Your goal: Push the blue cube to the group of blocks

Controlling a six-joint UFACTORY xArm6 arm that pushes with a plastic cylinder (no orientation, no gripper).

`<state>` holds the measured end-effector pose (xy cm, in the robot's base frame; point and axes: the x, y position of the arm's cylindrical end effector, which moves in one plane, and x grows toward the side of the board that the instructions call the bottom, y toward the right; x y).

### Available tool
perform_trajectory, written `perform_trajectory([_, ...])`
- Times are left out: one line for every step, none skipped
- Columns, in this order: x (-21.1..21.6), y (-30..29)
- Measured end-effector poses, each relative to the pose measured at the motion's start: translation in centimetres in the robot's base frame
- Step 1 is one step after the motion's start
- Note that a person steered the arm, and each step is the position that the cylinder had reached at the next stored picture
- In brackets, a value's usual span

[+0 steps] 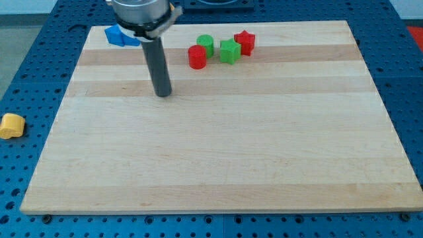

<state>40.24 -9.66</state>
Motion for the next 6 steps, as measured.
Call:
perform_trajectory([-0.1,3.2])
perform_trajectory([-0.9,3.8])
perform_trajectory([-0.7,1.3])
perform_trajectory([-0.8,-6.6])
perform_trajectory([-3.8,-13.1])
perform_trajectory([-8.3,-16.3])
